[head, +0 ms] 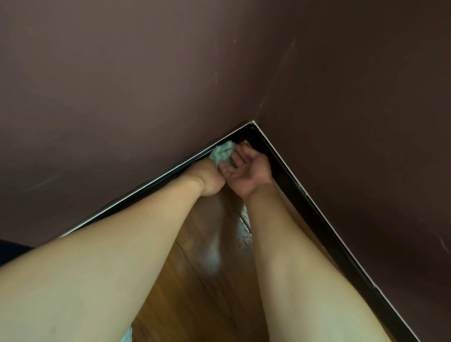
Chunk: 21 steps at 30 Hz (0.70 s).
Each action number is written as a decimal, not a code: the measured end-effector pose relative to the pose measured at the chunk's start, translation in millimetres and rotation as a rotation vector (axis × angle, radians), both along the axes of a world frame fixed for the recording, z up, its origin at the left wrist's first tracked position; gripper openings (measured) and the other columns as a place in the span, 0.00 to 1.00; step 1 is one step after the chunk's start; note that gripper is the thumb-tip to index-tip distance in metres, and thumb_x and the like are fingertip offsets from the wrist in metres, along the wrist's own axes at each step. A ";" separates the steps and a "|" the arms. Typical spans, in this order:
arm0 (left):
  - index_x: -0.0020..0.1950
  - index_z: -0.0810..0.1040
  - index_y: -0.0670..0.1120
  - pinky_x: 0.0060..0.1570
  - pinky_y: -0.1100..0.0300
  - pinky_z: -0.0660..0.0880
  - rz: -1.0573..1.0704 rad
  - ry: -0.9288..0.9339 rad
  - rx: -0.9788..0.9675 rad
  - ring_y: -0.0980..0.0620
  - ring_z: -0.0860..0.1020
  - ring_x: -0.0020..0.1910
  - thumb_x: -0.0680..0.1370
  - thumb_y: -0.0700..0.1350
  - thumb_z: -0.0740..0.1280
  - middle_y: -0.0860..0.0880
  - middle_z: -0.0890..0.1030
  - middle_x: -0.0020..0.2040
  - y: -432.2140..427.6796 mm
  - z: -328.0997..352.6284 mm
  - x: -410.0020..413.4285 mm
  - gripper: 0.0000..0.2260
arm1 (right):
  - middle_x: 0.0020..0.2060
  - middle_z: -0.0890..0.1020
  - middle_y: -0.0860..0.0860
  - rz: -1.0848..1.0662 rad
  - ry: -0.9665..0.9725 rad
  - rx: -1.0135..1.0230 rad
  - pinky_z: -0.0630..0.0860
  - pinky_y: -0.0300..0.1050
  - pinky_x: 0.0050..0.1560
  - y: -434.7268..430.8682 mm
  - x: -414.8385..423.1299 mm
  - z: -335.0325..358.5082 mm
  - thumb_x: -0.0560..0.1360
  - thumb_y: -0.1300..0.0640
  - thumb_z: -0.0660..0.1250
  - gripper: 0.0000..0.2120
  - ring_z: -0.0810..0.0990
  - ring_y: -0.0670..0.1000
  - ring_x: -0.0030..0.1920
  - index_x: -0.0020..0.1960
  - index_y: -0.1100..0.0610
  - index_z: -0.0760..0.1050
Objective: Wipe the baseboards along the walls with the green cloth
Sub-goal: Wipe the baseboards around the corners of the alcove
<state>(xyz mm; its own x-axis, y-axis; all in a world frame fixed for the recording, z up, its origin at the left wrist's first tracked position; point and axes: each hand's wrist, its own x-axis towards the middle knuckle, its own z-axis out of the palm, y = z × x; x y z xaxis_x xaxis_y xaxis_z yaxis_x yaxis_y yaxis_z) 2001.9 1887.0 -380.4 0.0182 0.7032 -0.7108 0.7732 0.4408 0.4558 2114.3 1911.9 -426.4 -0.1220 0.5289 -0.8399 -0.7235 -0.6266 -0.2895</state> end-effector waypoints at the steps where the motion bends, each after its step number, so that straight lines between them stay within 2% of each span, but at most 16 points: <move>1: 0.64 0.78 0.39 0.52 0.58 0.74 0.015 0.007 0.014 0.42 0.80 0.61 0.81 0.40 0.61 0.41 0.82 0.62 2.6 -0.6 0.7 0.14 | 0.67 0.76 0.55 -0.031 -0.004 0.003 0.66 0.54 0.72 2.4 2.1 0.5 0.78 0.55 0.63 0.18 0.74 0.60 0.63 0.67 0.57 0.74; 3: 0.60 0.80 0.39 0.48 0.58 0.74 0.047 -0.006 0.005 0.41 0.82 0.57 0.80 0.42 0.62 0.39 0.83 0.58 5.9 -2.5 2.3 0.13 | 0.67 0.75 0.56 -0.049 -0.001 0.007 0.69 0.54 0.68 4.5 2.6 3.3 0.78 0.54 0.64 0.19 0.74 0.60 0.62 0.68 0.57 0.74; 4: 0.61 0.80 0.40 0.50 0.59 0.75 0.055 -0.021 0.011 0.42 0.81 0.59 0.81 0.42 0.62 0.40 0.83 0.60 6.4 -1.7 3.6 0.13 | 0.65 0.76 0.57 -0.037 -0.001 0.004 0.71 0.54 0.65 3.8 0.5 5.5 0.78 0.55 0.63 0.17 0.76 0.59 0.59 0.66 0.58 0.74; 5: 0.66 0.78 0.41 0.54 0.60 0.74 0.054 -0.035 0.008 0.43 0.79 0.63 0.81 0.41 0.61 0.43 0.81 0.64 5.7 -1.6 3.4 0.14 | 0.63 0.77 0.57 -0.011 -0.004 0.003 0.72 0.54 0.64 1.9 -2.8 6.8 0.79 0.55 0.62 0.15 0.77 0.58 0.57 0.64 0.58 0.75; 7: 0.77 0.68 0.44 0.66 0.66 0.64 0.033 -0.070 0.000 0.49 0.72 0.72 0.82 0.38 0.60 0.48 0.73 0.74 1.9 -0.5 3.0 0.22 | 0.56 0.79 0.57 0.069 -0.011 -0.002 0.72 0.54 0.67 -3.3 -11.4 6.0 0.80 0.56 0.61 0.10 0.79 0.57 0.52 0.58 0.58 0.75; 9: 0.81 0.62 0.46 0.72 0.64 0.61 0.042 -0.075 -0.008 0.51 0.69 0.74 0.81 0.37 0.59 0.50 0.69 0.77 -3.3 -2.4 -1.6 0.26 | 0.55 0.80 0.57 0.131 -0.035 -0.018 0.73 0.53 0.67 -8.5 -18.3 5.5 0.80 0.57 0.62 0.10 0.80 0.57 0.51 0.59 0.58 0.75; 12: 0.75 0.70 0.40 0.66 0.60 0.68 0.092 -0.059 -0.013 0.46 0.75 0.68 0.81 0.37 0.59 0.44 0.76 0.71 -6.3 -1.5 -2.1 0.21 | 0.59 0.80 0.56 0.088 -0.025 -0.014 0.73 0.53 0.66 -9.8 -14.9 4.9 0.77 0.56 0.65 0.11 0.80 0.57 0.55 0.58 0.57 0.77; 14: 0.70 0.75 0.38 0.62 0.56 0.72 0.107 -0.101 0.011 0.44 0.78 0.64 0.81 0.36 0.59 0.40 0.80 0.66 -4.5 2.8 2.9 0.17 | 0.57 0.81 0.55 0.013 0.006 0.020 0.77 0.51 0.58 -8.5 -5.3 9.9 0.77 0.58 0.67 0.07 0.79 0.57 0.56 0.53 0.57 0.79; 16: 0.55 0.81 0.41 0.56 0.49 0.79 0.123 -0.127 0.036 0.40 0.82 0.58 0.79 0.39 0.61 0.37 0.83 0.59 -0.4 2.6 7.5 0.11 | 0.53 0.83 0.53 -0.038 0.035 0.088 0.80 0.47 0.46 -6.8 3.4 17.8 0.75 0.61 0.70 0.06 0.80 0.55 0.53 0.52 0.55 0.79; 17: 0.47 0.81 0.42 0.54 0.48 0.80 0.127 -0.130 0.062 0.39 0.83 0.55 0.78 0.41 0.61 0.37 0.84 0.54 1.5 2.3 9.7 0.08 | 0.51 0.83 0.53 -0.058 0.049 0.121 0.81 0.46 0.44 -6.0 6.8 22.3 0.75 0.63 0.70 0.08 0.81 0.55 0.53 0.53 0.54 0.79; 19: 0.42 0.79 0.43 0.51 0.51 0.80 0.134 -0.132 0.099 0.40 0.84 0.51 0.78 0.47 0.63 0.38 0.85 0.49 1.4 0.4 14.5 0.10 | 0.53 0.83 0.55 -0.096 0.063 0.162 0.81 0.51 0.56 -6.9 11.2 27.8 0.73 0.64 0.71 0.12 0.81 0.56 0.57 0.56 0.55 0.79; 21: 0.46 0.81 0.43 0.50 0.53 0.79 0.127 -0.137 0.121 0.41 0.84 0.50 0.78 0.52 0.64 0.39 0.85 0.49 -3.2 1.4 21.8 0.13 | 0.57 0.82 0.57 -0.144 0.068 0.170 0.74 0.55 0.67 -12.5 18.2 30.7 0.72 0.64 0.73 0.18 0.79 0.57 0.62 0.61 0.57 0.78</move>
<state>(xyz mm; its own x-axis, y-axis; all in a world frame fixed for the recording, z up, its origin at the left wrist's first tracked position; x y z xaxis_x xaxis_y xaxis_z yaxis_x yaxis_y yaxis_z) 2023.7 1883.9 -379.0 0.0142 0.7859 -0.6182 0.6422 0.4667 0.6080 2132.5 1899.3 -395.7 -0.0882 0.6780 -0.7298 -0.8233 -0.4620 -0.3298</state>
